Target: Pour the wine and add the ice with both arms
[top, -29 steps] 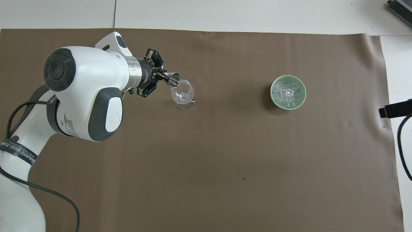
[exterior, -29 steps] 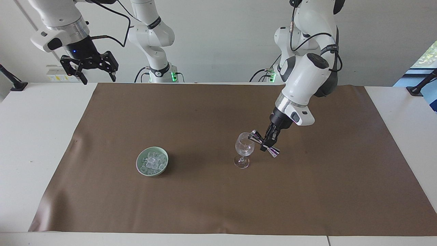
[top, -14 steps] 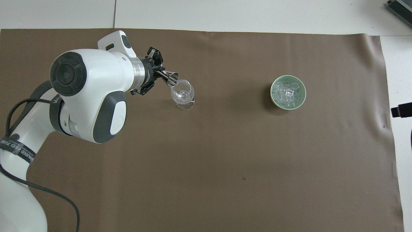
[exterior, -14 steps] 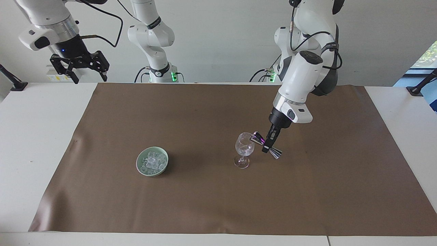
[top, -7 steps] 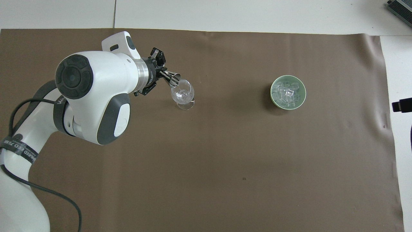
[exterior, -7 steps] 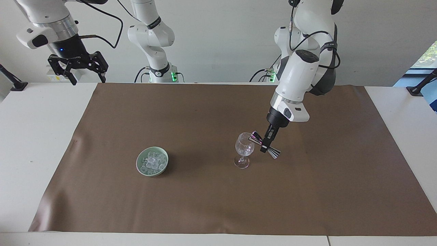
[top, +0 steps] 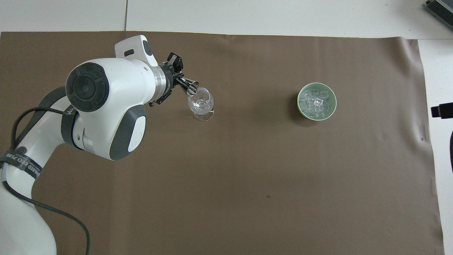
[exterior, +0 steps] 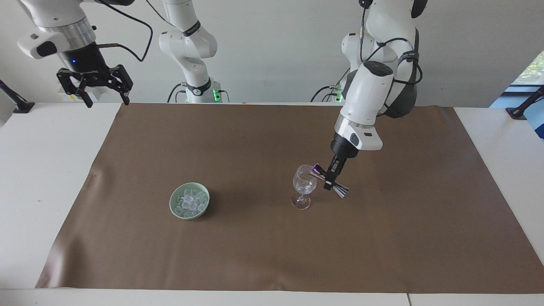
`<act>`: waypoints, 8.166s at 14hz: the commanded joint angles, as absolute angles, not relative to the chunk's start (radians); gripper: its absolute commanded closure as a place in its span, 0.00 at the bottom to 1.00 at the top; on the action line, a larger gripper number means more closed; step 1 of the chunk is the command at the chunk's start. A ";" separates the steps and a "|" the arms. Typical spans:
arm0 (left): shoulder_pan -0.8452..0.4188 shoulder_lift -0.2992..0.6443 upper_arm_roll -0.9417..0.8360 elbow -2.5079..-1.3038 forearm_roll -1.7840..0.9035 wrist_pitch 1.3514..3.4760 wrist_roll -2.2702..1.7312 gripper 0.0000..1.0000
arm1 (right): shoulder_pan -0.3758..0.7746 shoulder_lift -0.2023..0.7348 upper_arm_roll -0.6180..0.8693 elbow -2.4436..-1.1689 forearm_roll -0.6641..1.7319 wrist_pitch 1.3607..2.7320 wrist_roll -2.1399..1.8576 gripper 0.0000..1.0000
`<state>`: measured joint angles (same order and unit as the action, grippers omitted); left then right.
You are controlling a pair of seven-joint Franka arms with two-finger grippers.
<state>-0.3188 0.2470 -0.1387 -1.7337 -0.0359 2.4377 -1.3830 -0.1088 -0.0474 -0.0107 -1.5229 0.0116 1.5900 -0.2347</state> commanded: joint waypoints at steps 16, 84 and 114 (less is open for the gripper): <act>-0.353 0.242 -0.121 -1.750 0.092 2.485 -1.384 1.00 | -0.126 -0.063 -0.015 -1.548 0.025 1.611 -0.252 0.00; 0.178 0.313 -0.114 -1.717 -0.865 1.677 -1.045 1.00 | -0.103 -0.067 0.002 -1.546 0.049 1.568 -0.189 0.00; 0.414 0.564 -0.141 -1.733 -1.080 1.586 -0.934 1.00 | -0.002 0.195 0.080 -1.766 0.015 2.069 0.164 0.00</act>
<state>0.3869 0.5537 -0.1309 -1.7336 -1.0526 1.5999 -0.9444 -0.0015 0.1609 0.0760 -1.7648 0.0311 2.0283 0.1364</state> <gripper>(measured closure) 0.784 0.000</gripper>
